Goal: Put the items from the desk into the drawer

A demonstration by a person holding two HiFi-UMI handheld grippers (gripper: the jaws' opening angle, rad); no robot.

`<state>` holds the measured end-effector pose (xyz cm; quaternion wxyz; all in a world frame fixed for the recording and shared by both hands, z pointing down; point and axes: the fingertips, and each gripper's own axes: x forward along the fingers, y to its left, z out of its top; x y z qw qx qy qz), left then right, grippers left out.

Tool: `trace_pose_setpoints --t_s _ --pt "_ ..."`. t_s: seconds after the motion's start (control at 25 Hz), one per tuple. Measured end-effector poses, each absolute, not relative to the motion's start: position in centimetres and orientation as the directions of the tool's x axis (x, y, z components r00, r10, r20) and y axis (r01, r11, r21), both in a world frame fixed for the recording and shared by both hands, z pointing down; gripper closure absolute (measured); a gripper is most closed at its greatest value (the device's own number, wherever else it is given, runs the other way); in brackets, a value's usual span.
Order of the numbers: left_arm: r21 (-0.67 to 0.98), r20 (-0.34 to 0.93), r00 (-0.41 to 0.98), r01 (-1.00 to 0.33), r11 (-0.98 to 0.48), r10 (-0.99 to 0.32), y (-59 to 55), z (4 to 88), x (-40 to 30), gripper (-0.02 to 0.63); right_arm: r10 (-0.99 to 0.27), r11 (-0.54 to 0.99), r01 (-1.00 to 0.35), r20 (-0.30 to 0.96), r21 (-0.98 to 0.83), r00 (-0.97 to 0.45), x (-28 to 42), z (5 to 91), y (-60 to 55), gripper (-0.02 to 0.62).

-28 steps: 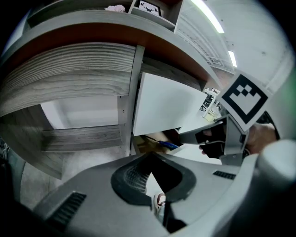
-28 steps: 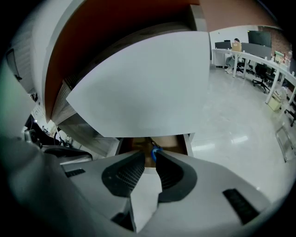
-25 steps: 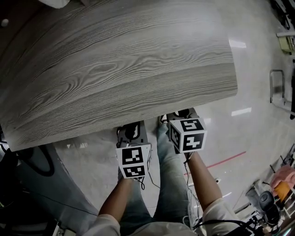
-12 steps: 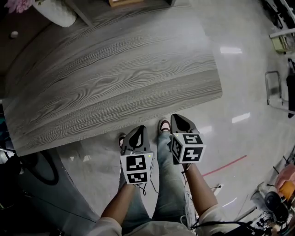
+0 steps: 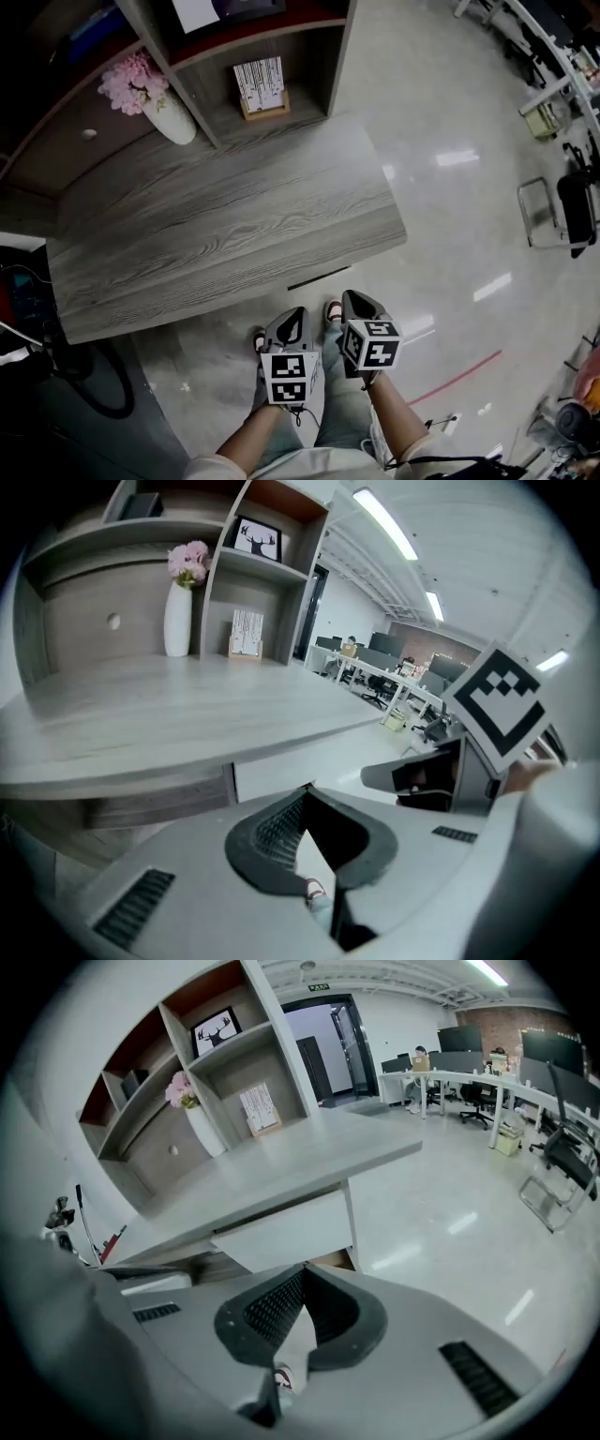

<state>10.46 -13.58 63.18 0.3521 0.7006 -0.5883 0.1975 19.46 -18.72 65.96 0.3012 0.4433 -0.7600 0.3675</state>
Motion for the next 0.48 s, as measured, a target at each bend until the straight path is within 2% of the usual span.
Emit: trace_pose_setpoints --t_s 0.48 --pt "0.283 0.583 0.233 -0.956 -0.074 -0.779 -15.9 51.5 8.4 0.607 -0.541 0.311 -0.892 0.711 -0.328 -0.45 19.2 54.8 -19.9 0.595"
